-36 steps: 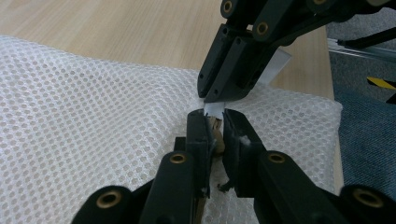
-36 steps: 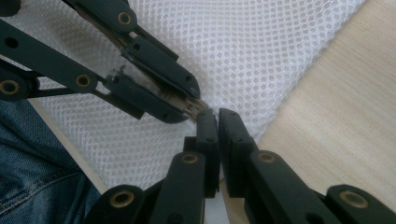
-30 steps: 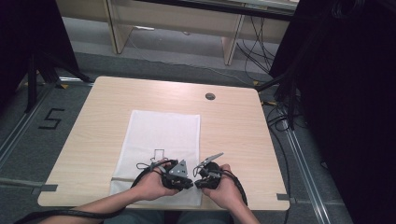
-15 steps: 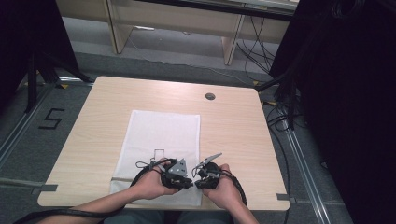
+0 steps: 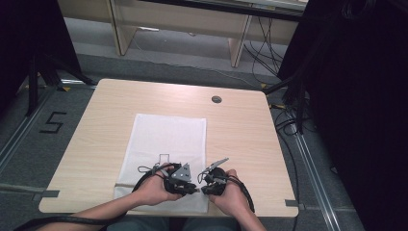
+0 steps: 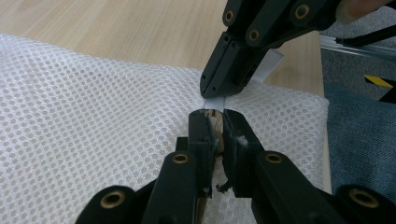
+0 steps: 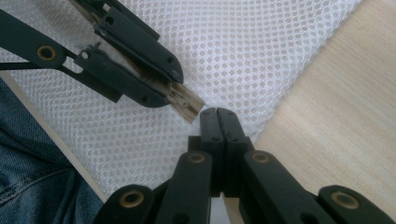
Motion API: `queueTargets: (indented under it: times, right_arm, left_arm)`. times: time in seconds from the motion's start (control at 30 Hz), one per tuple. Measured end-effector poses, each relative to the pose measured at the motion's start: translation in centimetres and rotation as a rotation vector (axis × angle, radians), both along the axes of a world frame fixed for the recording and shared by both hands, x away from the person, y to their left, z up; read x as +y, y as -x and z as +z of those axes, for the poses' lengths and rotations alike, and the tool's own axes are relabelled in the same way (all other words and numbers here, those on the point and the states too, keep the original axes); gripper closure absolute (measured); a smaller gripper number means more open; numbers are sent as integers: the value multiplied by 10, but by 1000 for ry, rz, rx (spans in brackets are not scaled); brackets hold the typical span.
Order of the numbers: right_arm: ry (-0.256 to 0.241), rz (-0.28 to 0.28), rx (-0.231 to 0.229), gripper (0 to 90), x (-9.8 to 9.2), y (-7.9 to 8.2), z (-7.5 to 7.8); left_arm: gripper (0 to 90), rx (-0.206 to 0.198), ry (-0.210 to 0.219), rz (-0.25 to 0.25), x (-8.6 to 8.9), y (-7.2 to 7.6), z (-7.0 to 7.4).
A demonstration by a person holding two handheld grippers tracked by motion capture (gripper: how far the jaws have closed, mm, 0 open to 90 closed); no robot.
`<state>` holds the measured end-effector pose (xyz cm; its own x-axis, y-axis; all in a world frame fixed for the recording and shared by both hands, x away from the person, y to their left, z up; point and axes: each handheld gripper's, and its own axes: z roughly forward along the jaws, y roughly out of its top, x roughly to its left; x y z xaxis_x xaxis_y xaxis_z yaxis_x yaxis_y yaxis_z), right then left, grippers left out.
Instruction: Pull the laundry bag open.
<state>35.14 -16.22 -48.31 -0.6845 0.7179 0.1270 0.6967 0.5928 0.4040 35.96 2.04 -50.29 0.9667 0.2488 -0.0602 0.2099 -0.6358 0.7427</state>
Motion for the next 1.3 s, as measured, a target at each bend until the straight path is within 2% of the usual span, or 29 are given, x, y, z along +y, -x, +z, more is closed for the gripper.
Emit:
queueTargets:
  times: [0.03,0.07,0.1,0.3,0.37,0.4,0.43,0.57,0.7,0.73,0.77,0.8,0.9,0.93,0.97,1.1,1.3]
  right_arm:
    - [0,0,0,900,0,0,0]
    - [1,-2,-1,900,0,0,0]
    - [3,-6,4,900,1,1,0]
    - [6,-1,0,900,1,1,0]
    - [14,-26,17,900,1,2,1]
    - [13,-26,17,900,1,2,1]
    - [6,2,-1,900,0,0,0]
    - [3,10,-6,900,0,0,0]
    - [6,3,-5,900,0,0,0]
    - [5,-3,2,900,0,1,0]
    - [4,-3,2,900,0,1,0]
    - [3,1,1,900,0,0,0]
    - [1,12,-7,900,-1,0,0]
    - [-1,-14,12,900,1,1,1]
    - [0,-2,-1,900,0,0,0]
    - [-4,0,0,900,-1,0,0]
    - [-6,-1,2,900,-1,0,0]
  left_arm:
    - [817,12,1,11,0,1,-1]
    - [818,0,-16,2,1,0,0]
    - [817,5,-19,1,2,1,0]
    - [818,12,-14,8,5,1,1]
    - [818,12,-17,7,6,1,1]
    - [818,7,-26,4,7,1,1]
    - [818,7,-22,3,7,1,2]
    - [818,10,-38,7,13,1,3]
    - [818,24,-21,13,18,1,3]
    - [818,11,-38,10,18,2,4]
    - [817,21,-28,7,18,1,4]
    - [818,6,-32,2,19,1,4]
    - [817,12,-37,10,19,2,4]
    - [817,15,-32,4,19,1,4]
    - [817,19,-32,2,19,1,4]
    - [818,4,-43,6,20,1,4]
    - [817,9,-39,6,21,2,4]
